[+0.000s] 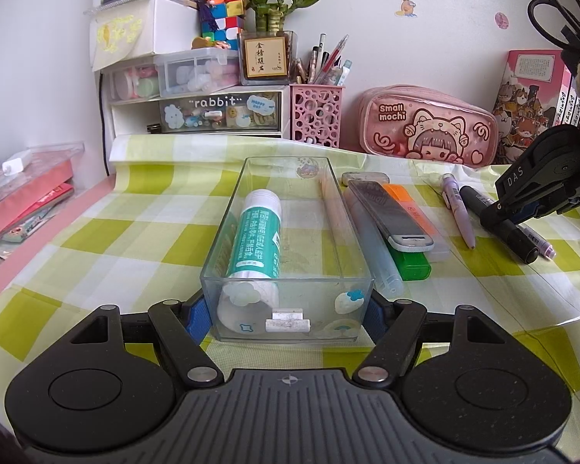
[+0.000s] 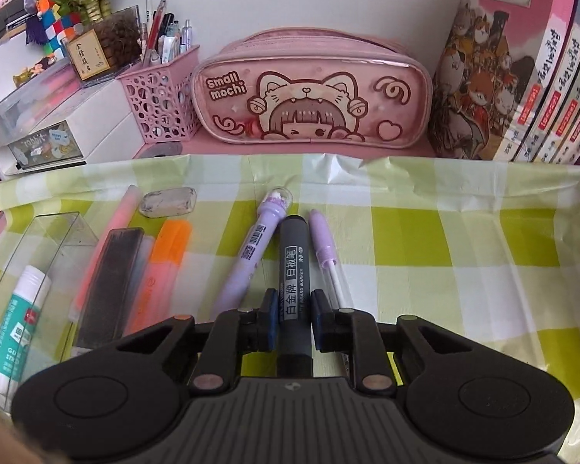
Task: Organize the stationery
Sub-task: 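Close the right tool on the black marker and lift it, then carry the black marker into the clear box and open the right tool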
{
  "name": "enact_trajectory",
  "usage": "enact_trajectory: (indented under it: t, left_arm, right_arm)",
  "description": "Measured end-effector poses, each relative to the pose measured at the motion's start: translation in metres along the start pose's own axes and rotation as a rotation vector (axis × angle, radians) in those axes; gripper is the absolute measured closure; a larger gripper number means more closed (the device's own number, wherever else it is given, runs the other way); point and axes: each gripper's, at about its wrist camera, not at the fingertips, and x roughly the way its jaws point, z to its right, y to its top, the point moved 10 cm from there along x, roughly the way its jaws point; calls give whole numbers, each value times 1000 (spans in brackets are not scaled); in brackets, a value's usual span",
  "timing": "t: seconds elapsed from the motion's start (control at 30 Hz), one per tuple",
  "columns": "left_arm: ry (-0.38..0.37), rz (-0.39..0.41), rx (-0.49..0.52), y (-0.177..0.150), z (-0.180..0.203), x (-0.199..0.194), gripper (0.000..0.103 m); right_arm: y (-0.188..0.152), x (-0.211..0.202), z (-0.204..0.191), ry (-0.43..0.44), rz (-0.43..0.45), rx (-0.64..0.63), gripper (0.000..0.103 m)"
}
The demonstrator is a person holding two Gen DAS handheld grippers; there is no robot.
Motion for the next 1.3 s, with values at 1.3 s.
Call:
enact_trajectory:
  t: [1.3]
  left_arm:
    - [0, 2, 2, -1, 0, -1, 31]
  right_arm:
    - [-13, -38, -149, 518, -150, 201, 91]
